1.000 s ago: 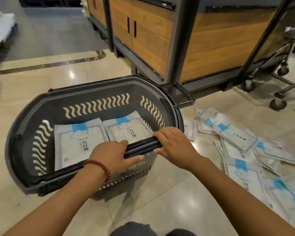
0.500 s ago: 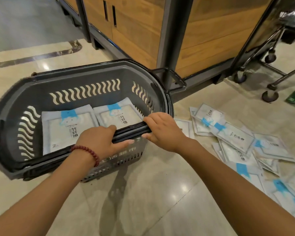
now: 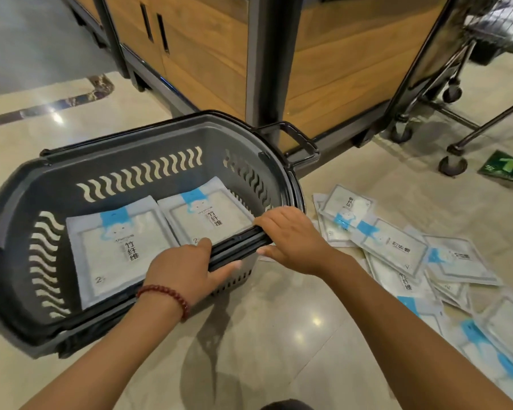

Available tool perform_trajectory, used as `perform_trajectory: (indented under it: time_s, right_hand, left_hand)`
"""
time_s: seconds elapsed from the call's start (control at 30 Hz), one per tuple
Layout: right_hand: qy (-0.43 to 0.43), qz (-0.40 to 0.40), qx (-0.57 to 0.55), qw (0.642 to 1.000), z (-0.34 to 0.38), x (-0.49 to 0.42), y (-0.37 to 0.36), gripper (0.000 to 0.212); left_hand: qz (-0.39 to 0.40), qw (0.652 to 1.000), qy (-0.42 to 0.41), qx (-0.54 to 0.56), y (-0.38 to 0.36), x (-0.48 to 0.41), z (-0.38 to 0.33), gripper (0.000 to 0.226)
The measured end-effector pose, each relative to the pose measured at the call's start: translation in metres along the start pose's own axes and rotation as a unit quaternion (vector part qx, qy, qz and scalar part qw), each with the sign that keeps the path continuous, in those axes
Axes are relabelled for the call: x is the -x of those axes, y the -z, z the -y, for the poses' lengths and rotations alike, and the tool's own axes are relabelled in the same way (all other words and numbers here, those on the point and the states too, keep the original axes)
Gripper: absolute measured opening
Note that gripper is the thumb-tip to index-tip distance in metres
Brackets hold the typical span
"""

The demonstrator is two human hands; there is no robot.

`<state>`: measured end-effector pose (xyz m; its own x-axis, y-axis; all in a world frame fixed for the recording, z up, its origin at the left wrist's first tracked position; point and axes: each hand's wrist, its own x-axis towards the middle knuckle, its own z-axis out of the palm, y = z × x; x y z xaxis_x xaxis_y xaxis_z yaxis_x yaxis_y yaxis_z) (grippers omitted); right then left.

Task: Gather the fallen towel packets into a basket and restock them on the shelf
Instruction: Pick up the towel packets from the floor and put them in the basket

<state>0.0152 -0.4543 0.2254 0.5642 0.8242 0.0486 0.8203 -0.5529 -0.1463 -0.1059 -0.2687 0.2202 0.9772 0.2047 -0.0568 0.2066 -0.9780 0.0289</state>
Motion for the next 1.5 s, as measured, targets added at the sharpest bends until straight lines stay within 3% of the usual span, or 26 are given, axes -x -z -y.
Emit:
perform_trajectory:
  time_s: [0.3,0.57,0.7,0.9,1.1,1.3,1.4,1.5]
  right_hand:
    - [0.067,-0.021,-0.047,0.996,-0.028,0.009,-0.009,0.047]
    - [0.142,-0.055,-0.054,0.987,-0.055,0.023,-0.013,0.04]
    - [0.179,-0.029,-0.043,0.982,-0.071,0.025,-0.01,0.042]
    - [0.281,0.001,-0.048,0.959,-0.083,-0.028,0.006,0.043]
    - [0.318,-0.007,-0.05,0.947,-0.087,-0.062,-0.006,0.046]
    - [0.327,-0.02,-0.048,0.944,-0.078,-0.075,-0.008,0.05]
    - [0.327,0.035,-0.103,0.939,-0.08,-0.076,0.003,0.049]
    - [0.323,0.065,-0.184,0.926,-0.09,-0.075,0.017,0.039]
  left_hand:
    - [0.01,0.999,0.037,-0.004,-0.001,0.002,-0.018,0.08]
    - [0.002,0.994,0.112,-0.005,-0.016,0.021,-0.057,0.086]
    - [0.006,0.986,0.164,0.019,-0.015,0.029,-0.086,0.083]
    - [-0.027,0.968,0.249,0.025,-0.002,0.02,-0.098,0.078]
    - [-0.024,0.955,0.295,0.021,-0.002,0.003,-0.085,0.085]
    - [-0.041,0.942,0.326,0.066,0.005,0.0,-0.072,0.071]
    - [-0.093,0.918,0.355,0.15,0.004,0.005,-0.079,0.057]
    - [-0.162,0.913,0.329,0.18,0.006,0.004,-0.099,0.045]
